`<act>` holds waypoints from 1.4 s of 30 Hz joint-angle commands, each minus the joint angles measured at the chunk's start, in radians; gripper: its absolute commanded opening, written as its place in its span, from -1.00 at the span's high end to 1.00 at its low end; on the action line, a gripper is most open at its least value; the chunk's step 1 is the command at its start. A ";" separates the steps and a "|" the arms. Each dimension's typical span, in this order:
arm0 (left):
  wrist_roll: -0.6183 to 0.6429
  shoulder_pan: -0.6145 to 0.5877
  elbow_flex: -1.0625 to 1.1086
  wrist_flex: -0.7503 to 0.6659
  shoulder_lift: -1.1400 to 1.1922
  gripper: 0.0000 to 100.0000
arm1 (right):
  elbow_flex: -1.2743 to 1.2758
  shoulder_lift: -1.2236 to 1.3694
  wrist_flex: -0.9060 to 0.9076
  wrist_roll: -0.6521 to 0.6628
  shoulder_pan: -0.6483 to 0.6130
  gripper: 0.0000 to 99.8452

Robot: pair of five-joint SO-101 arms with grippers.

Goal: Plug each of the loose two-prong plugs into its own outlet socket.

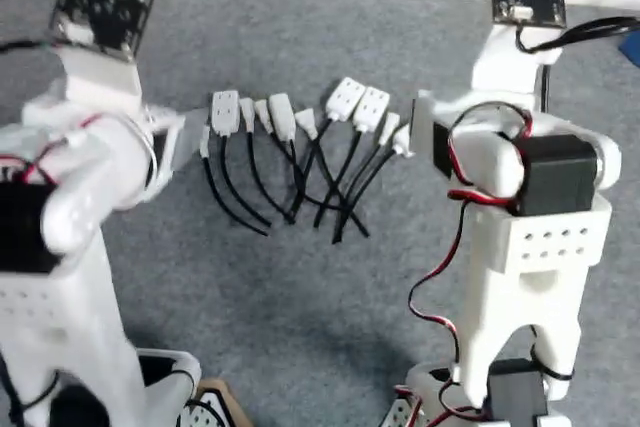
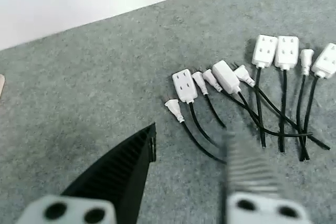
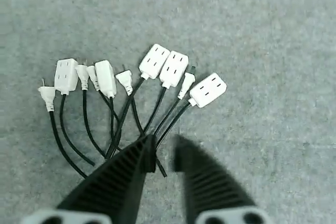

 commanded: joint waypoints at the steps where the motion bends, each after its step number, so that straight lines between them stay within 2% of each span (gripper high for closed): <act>1: -0.026 0.016 0.054 -0.054 -0.071 0.67 | 0.018 -0.033 0.008 0.034 0.018 0.68; 4: -0.035 0.021 0.007 -0.052 -0.070 0.45 | 0.036 -0.036 0.008 0.121 -0.010 0.47; 7: -0.077 0.021 -0.010 -0.049 -0.064 0.43 | 0.077 -0.047 0.016 0.157 -0.038 0.32; 9: -0.077 0.018 -0.004 -0.040 -0.064 0.59 | 0.122 -0.059 0.016 0.166 -0.059 0.46; 11: -0.077 0.021 0.016 -0.031 -0.070 0.91 | 0.162 -0.073 0.016 0.166 -0.085 0.80; 12: -0.077 0.021 0.021 -0.037 -0.070 1.00 | 0.174 -0.077 0.015 0.161 -0.094 0.98; 13: -0.077 0.019 0.022 -0.043 -0.070 0.93 | 0.177 -0.081 0.012 0.158 -0.102 0.99; 17: -0.080 0.016 0.019 -0.043 -0.071 0.58 | 0.174 -0.104 0.005 0.129 -0.097 0.51; 20: -0.081 0.021 0.030 -0.041 -0.071 0.36 | 0.183 -0.120 0.010 0.176 -0.101 0.19; 21: -0.081 0.018 0.030 -0.041 -0.071 0.37 | 0.191 -0.120 0.013 0.199 -0.101 0.21; 22: -0.081 0.016 0.030 -0.041 -0.071 0.46 | 0.208 -0.128 0.015 0.213 -0.101 0.31; 24: -0.077 0.016 0.028 -0.041 -0.071 0.87 | 0.228 -0.136 0.012 0.215 -0.101 0.74; 25: -0.075 0.016 0.030 -0.041 -0.071 1.00 | 0.234 -0.140 0.008 0.215 -0.101 0.97; 26: -0.075 0.016 0.031 -0.040 -0.068 0.92 | 0.234 -0.142 0.007 0.213 -0.099 0.99; 30: -0.075 0.016 0.041 -0.040 -0.061 0.50 | 0.246 -0.128 -0.024 0.213 -0.090 0.47; 33: -0.080 0.021 0.160 -0.051 -0.030 0.32 | 0.343 -0.071 -0.114 0.213 -0.044 0.18; 37: -0.077 0.021 0.341 -0.150 0.038 0.38 | 0.476 0.031 -0.294 0.187 -0.007 0.11; 42: -0.075 0.022 0.466 -0.328 0.142 0.45 | 0.527 0.102 -0.369 0.002 0.013 0.11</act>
